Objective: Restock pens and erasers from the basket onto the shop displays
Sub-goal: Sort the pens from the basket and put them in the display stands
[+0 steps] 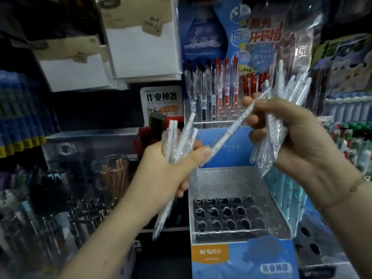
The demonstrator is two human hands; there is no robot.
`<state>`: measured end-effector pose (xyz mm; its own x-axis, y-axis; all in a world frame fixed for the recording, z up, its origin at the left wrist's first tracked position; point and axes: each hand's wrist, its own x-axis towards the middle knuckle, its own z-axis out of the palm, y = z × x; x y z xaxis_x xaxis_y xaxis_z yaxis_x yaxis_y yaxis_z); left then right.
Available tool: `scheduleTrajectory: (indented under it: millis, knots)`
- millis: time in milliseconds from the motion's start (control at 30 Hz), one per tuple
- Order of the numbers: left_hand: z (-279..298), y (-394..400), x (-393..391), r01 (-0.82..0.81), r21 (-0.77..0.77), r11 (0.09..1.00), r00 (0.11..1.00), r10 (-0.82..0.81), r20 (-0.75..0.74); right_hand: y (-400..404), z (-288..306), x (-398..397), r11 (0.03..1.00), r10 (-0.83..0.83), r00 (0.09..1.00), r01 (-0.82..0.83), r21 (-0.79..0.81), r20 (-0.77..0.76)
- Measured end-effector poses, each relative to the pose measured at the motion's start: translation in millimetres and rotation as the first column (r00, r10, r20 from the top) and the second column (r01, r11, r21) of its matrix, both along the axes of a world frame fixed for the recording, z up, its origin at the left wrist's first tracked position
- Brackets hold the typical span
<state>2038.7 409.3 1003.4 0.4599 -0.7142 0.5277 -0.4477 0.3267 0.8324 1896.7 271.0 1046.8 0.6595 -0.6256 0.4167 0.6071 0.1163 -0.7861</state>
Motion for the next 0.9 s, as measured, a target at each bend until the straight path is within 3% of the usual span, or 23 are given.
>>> scheduleTrajectory:
  millis: [100,333,400,467,533,600,633,767,900]
  knots:
    - [-2.3,4.1,-7.9,0.127,0.057,0.99,0.989,-0.121,-0.086,3.9,-4.6,-2.6,0.999,-0.004,1.0,0.004,-0.04,-0.007]
    - [-9.1,9.2,-3.5,0.098,0.057,0.994,0.969,-0.082,-0.233,2.1,-8.4,-11.9,0.997,-0.063,0.998,0.064,-0.046,0.02]
    - [-8.9,11.6,1.3,0.058,-0.02,0.998,0.939,-0.061,-0.338,-0.3,-9.2,-17.7,0.966,-0.221,0.971,0.204,-0.16,-0.096]
    - [-7.9,14.5,6.4,0.004,-0.073,0.997,0.915,-0.033,-0.402,1.9,-9.6,-24.7,0.9,-0.352,0.882,0.227,-0.372,-0.312]
    - [-6.9,18.2,7.6,-0.048,-0.093,0.994,0.937,0.012,-0.349,7.6,-11.2,-28.9,0.831,-0.42,0.739,0.081,-0.55,-0.526]
    - [-4.9,21.9,2.6,-0.097,-0.104,0.99,0.98,0.077,-0.185,12.0,-13.0,-28.0,0.748,-0.527,0.622,0.015,-0.663,-0.58]
    - [-2.9,23.1,-1.2,-0.129,-0.114,0.985,0.989,0.119,-0.09,13.2,-14.0,-25.9,0.727,-0.547,0.623,0.021,-0.687,-0.56]
    - [14.3,19.2,-13.2,-0.151,-0.168,0.974,0.971,0.179,0.161,21.6,-12.2,-13.6,0.793,-0.389,0.816,0.059,-0.607,-0.428]
    - [33.8,6.5,-16.7,-0.144,-0.233,0.962,0.946,0.203,0.253,27.8,-6.9,1.4,0.776,-0.354,0.888,0.104,-0.622,-0.293]
